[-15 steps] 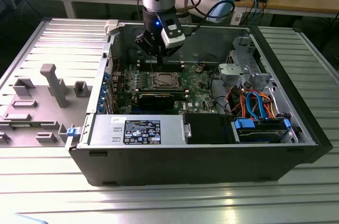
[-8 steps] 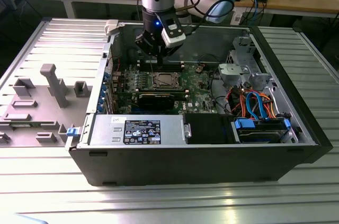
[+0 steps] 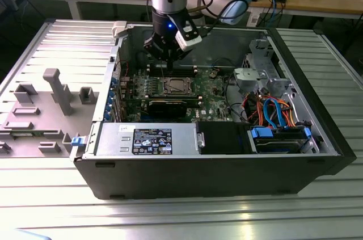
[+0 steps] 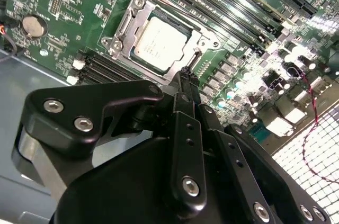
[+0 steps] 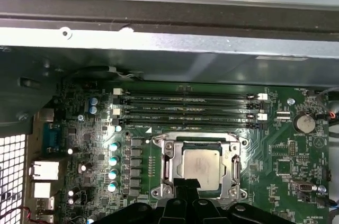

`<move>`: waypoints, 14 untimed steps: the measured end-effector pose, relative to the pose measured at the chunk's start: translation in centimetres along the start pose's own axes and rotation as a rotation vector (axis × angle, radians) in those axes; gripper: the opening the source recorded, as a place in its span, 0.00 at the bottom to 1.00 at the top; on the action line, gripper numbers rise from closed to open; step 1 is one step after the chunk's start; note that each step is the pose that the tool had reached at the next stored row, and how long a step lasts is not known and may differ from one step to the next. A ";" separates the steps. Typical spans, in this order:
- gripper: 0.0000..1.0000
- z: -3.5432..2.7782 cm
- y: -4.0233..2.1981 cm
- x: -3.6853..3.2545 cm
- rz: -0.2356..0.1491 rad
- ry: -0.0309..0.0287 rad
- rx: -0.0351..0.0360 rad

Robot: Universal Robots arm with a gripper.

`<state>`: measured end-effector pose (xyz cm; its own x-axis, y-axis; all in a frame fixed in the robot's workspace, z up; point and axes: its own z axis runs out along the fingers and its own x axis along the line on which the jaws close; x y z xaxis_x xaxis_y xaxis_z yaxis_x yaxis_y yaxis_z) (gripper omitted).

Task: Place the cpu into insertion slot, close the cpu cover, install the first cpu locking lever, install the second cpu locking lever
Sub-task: 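Install the first cpu locking lever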

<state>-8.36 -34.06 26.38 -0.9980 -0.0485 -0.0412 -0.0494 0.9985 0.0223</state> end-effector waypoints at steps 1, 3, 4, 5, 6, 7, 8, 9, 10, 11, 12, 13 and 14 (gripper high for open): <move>0.11 0.01 0.00 0.04 -0.006 0.0005 -0.0003; 0.11 0.01 0.00 0.06 -0.011 0.0008 -0.0005; 0.11 0.01 0.01 0.06 -0.011 0.0008 -0.0006; 0.11 0.01 0.00 0.06 -0.011 0.0007 -0.0005; 0.11 0.01 0.00 0.06 -0.011 0.0008 -0.0005; 0.11 0.01 0.00 0.06 -0.011 0.0008 -0.0006; 0.11 0.01 0.00 0.06 -0.011 0.0008 -0.0005; 0.11 0.01 0.00 0.06 -0.011 0.0008 -0.0005; 0.11 0.01 0.00 0.06 -0.012 0.0008 -0.0005; 0.11 0.01 0.00 0.06 -0.012 0.0008 -0.0005; 0.11 0.01 0.00 0.06 -0.012 0.0008 -0.0005; 0.11 0.01 0.00 0.06 -0.012 0.0008 -0.0005; 0.11 0.01 0.00 0.06 -0.012 0.0008 -0.0005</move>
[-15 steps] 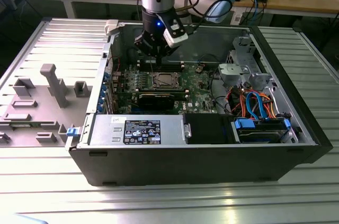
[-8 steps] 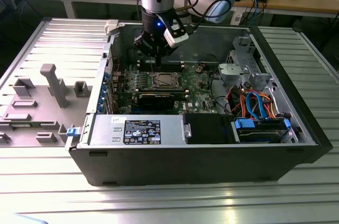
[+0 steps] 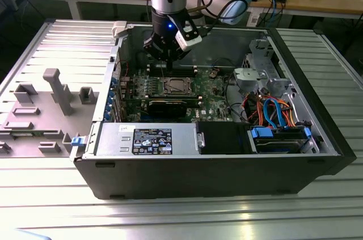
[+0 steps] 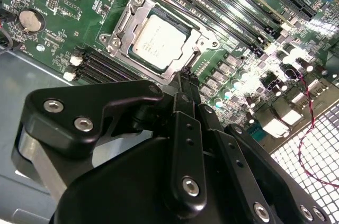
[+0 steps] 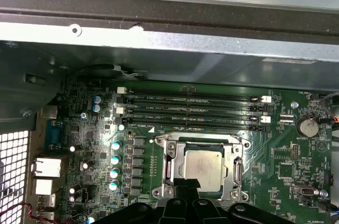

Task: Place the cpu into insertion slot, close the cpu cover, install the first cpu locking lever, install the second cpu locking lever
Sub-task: 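Install the first cpu locking lever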

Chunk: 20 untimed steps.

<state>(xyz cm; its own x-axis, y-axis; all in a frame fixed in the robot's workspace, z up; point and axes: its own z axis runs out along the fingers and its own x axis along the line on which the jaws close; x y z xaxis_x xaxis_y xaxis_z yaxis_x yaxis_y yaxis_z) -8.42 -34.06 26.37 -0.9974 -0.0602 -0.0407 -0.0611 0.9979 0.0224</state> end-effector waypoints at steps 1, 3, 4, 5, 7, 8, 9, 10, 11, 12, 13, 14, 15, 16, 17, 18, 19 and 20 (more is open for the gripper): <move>0.11 0.00 0.00 0.02 0.000 0.0000 0.0000; 0.11 0.00 0.01 0.16 0.000 -0.0001 -0.0001; 0.11 -0.01 0.02 0.34 0.000 0.0000 0.0000; 0.11 -0.03 0.04 0.66 0.000 0.0000 0.0000; 0.11 -0.04 0.07 1.16 0.000 0.0000 0.0000; 0.11 -0.04 0.08 1.27 0.000 0.0000 -0.0001; 0.11 -0.05 0.09 1.40 0.000 0.0000 0.0000; 0.11 -0.06 0.10 1.60 0.000 0.0000 0.0000; 0.11 -0.05 0.11 1.73 0.000 -0.0001 -0.0001; 0.11 -0.06 0.11 1.76 0.000 0.0000 0.0000; 0.11 -0.06 0.11 1.76 0.000 0.0001 0.0000; 0.11 -0.07 0.11 1.78 0.000 0.0000 0.0001; 0.11 -0.06 0.11 1.78 0.000 0.0000 0.0000; 0.11 -0.06 0.11 1.78 0.000 0.0000 0.0000; 0.11 -0.06 0.11 1.79 0.000 0.0000 0.0000; 0.11 -0.07 0.11 1.79 0.000 0.0001 0.0000; 0.11 -0.07 0.11 1.79 0.000 0.0001 0.0000; 0.11 -0.07 0.11 1.79 0.000 0.0000 0.0000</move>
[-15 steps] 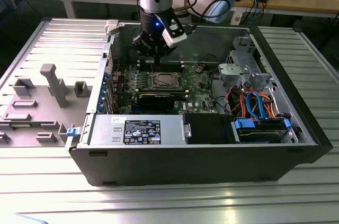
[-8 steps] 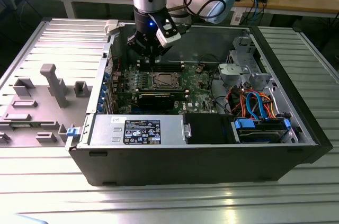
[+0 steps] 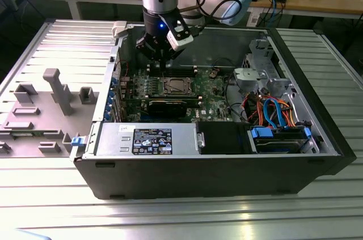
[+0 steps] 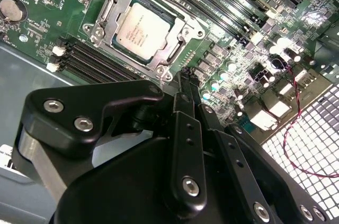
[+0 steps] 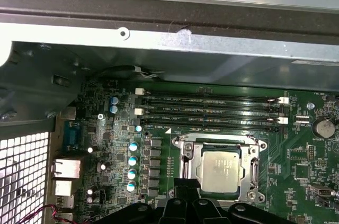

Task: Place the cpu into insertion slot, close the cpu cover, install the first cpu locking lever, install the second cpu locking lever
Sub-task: 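Install the first cpu locking lever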

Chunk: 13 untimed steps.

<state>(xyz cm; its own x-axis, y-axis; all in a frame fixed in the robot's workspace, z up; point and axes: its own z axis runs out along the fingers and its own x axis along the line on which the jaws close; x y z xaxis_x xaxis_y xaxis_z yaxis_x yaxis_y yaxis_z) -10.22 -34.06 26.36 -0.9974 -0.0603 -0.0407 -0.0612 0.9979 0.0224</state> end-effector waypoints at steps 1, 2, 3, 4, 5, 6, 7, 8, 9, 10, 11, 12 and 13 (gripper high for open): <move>0.11 0.00 0.00 0.00 0.000 0.0000 -0.0001; 0.11 0.00 0.00 0.01 0.000 0.0000 -0.0001; 0.11 0.00 0.00 0.01 0.000 0.0000 0.0000; 0.11 0.00 0.00 0.02 0.000 0.0000 -0.0001; 0.11 0.00 0.00 0.07 0.000 0.0000 0.0000; 0.11 -0.02 0.06 0.40 0.000 0.0001 0.0001; 0.11 -0.02 0.12 0.60 0.000 -0.0001 -0.0001; 0.11 -0.03 0.14 0.83 0.000 0.0000 0.0000; 0.11 -0.05 0.16 1.18 -0.001 0.0000 -0.0001; 0.11 -0.05 0.18 1.34 -0.001 -0.0001 -0.0001; 0.11 -0.05 0.21 1.45 -0.001 -0.0001 -0.0001; 0.11 -0.05 0.24 1.52 -0.001 -0.0001 -0.0002; 0.11 -0.05 0.26 1.57 -0.001 0.0000 -0.0001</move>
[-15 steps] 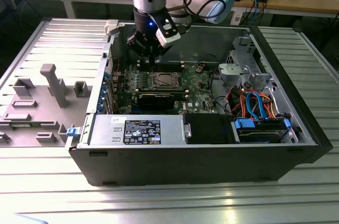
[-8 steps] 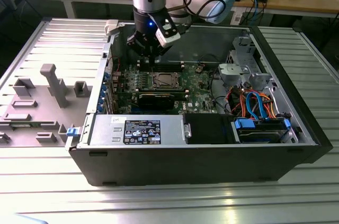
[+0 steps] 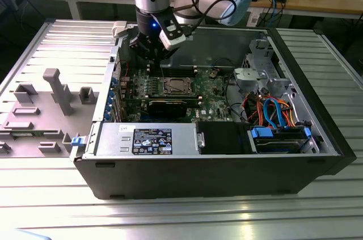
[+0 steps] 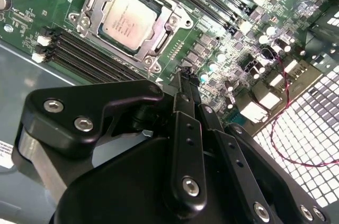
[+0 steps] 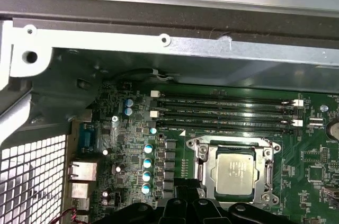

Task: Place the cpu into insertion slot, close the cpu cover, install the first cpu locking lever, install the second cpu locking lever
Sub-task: 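Install the first cpu locking lever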

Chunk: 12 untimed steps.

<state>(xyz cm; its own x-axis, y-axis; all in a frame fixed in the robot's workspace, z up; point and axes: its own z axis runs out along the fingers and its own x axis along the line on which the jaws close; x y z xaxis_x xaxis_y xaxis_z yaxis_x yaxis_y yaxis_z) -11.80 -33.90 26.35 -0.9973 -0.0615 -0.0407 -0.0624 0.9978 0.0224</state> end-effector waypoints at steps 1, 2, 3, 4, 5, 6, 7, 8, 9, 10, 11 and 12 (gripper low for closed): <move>0.11 -0.01 0.03 0.06 0.000 0.0001 0.0001; 0.11 -0.01 0.07 0.14 0.000 0.0001 0.0001; 0.11 -0.01 0.12 0.23 0.000 0.0001 0.0000; 0.11 -0.01 0.17 0.30 0.000 0.0000 0.0001; 0.11 -0.01 0.27 0.41 0.000 0.0001 0.0001; 0.11 -0.01 0.40 0.60 0.000 0.0000 0.0000; 0.11 -0.01 0.50 0.67 0.000 0.0000 0.0000; 0.11 -0.02 0.59 0.76 0.000 0.0000 0.0000; 0.11 -0.01 0.70 0.82 0.000 0.0000 0.0000; 0.11 -0.01 0.82 0.86 0.000 0.0000 0.0000; 0.11 0.00 1.00 0.85 0.000 0.0000 -0.0001; 0.11 0.01 1.24 0.84 0.000 0.0000 0.0000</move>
<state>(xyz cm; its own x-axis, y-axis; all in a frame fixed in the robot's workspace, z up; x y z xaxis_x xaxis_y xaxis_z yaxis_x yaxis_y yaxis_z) -12.71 -32.71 26.33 -0.9973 -0.0615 -0.0407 -0.0624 0.9978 0.0224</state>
